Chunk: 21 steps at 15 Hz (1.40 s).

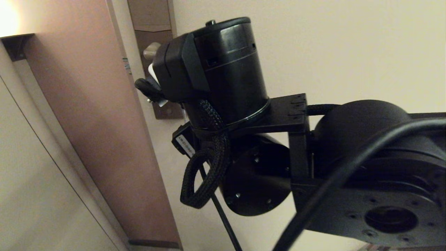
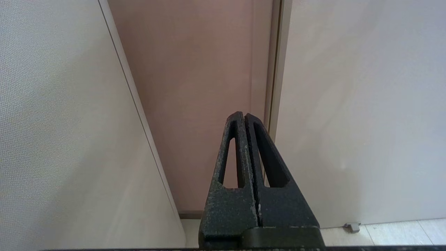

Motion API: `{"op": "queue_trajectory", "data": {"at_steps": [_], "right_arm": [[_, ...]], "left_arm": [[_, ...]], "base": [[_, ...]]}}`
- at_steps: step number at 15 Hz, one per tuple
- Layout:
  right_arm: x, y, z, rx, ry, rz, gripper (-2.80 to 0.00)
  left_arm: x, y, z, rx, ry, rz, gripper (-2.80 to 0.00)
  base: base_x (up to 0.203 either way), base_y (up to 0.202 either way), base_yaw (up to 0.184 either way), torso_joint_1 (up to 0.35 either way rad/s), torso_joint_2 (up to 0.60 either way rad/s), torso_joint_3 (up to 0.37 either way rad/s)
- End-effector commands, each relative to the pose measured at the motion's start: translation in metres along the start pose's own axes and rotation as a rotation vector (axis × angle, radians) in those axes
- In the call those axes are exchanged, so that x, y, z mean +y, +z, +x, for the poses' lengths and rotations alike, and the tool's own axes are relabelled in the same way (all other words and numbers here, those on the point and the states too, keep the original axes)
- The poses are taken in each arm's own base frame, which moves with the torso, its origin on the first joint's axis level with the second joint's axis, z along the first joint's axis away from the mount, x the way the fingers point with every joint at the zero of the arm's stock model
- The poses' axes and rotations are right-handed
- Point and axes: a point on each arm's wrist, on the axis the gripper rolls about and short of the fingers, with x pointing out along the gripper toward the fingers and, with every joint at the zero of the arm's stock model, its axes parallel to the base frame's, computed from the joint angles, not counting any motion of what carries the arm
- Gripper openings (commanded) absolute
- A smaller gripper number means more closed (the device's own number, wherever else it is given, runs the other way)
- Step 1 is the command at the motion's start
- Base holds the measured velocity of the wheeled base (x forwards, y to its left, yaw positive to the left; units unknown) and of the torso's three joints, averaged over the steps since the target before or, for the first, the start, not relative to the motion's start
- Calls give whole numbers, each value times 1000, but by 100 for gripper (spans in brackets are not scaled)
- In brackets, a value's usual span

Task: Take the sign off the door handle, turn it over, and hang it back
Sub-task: Hang the sign back with the other side facing out

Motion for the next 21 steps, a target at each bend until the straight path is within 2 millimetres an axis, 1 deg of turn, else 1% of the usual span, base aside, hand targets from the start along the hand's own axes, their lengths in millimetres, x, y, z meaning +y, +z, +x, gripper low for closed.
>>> {"op": "queue_trajectory", "data": {"at_steps": [1, 4, 7, 8, 10, 13, 15, 19, 21], "right_arm": [[-11, 5, -17, -21, 3, 12, 0], [-18, 5, -26, -28, 7, 17, 0], [-21, 7, -28, -35, 6, 24, 0], [-24, 7, -30, -38, 7, 27, -280], [-23, 7, -29, -41, 9, 29, -280], [-17, 9, -23, -45, 4, 34, -280], [-9, 14, -14, -69, -4, 63, -280], [10, 17, 3, -95, -9, 91, -280], [17, 22, 11, -111, -13, 107, -280]], "left_arm": [[0, 0, 0, 1, 0, 1, -280], [0, 0, 0, 1, 0, 1, -280], [0, 0, 0, 1, 0, 1, -280], [0, 0, 0, 1, 0, 1, -280], [0, 0, 0, 1, 0, 1, -280], [0, 0, 0, 1, 0, 1, -280], [0, 0, 0, 1, 0, 1, -280], [0, 0, 0, 1, 0, 1, -280], [0, 0, 0, 1, 0, 1, -280]], "base": [[0, 0, 0, 0, 0, 0], [0, 0, 0, 0, 0, 0], [0, 0, 0, 0, 0, 0], [0, 0, 0, 0, 0, 0], [0, 0, 0, 0, 0, 0], [0, 0, 0, 0, 0, 0], [0, 0, 0, 0, 0, 0], [0, 0, 0, 0, 0, 0], [0, 0, 0, 0, 0, 0]]}}
